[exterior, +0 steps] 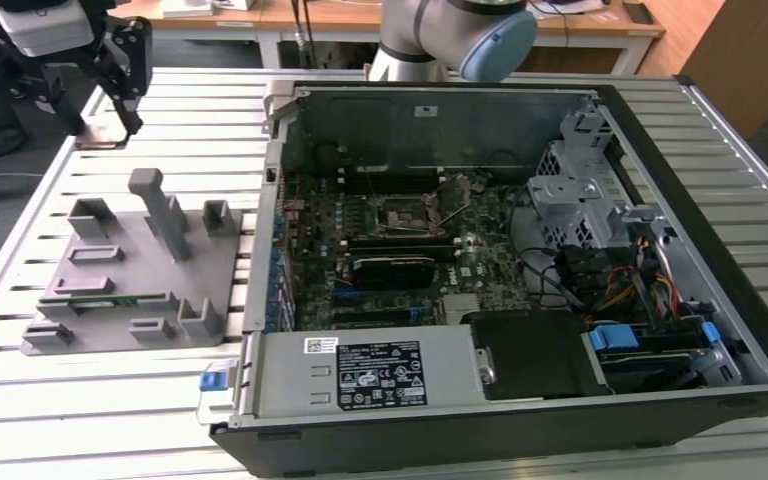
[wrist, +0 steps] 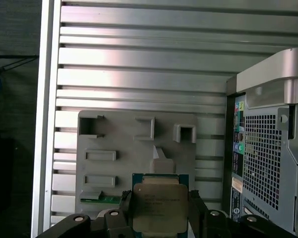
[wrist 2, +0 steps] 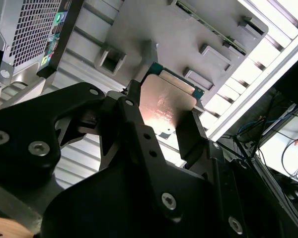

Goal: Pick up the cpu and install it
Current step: 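Pick up the cpu and move it towards the insertion slot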

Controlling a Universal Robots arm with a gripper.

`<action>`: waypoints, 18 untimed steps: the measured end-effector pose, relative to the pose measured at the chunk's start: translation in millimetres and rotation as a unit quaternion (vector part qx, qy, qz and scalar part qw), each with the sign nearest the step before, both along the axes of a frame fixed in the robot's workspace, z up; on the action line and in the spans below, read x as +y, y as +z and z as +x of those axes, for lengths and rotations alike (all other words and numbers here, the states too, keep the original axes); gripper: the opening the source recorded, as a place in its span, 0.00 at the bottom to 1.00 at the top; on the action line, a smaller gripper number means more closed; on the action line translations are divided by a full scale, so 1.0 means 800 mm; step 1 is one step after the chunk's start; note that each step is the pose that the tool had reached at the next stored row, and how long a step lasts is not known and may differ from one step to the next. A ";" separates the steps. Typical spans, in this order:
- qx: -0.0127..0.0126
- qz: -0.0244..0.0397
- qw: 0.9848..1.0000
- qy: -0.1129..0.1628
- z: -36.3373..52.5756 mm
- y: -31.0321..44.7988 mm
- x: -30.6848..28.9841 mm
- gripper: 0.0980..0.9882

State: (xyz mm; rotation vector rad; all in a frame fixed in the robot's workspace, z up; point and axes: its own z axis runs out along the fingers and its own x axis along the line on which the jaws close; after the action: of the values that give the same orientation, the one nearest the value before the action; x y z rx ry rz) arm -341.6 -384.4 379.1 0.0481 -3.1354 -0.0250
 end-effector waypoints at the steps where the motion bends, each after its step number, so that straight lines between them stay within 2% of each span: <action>1: 0.000 0.000 1.000 0.000 0.002 0.0000 0.0001 0.49; 18: 0.000 0.000 1.000 0.000 0.036 0.0000 0.0019 0.49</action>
State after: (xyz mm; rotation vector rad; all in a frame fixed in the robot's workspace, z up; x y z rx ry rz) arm -312.6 -382.9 379.1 0.0482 -3.1353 -0.0250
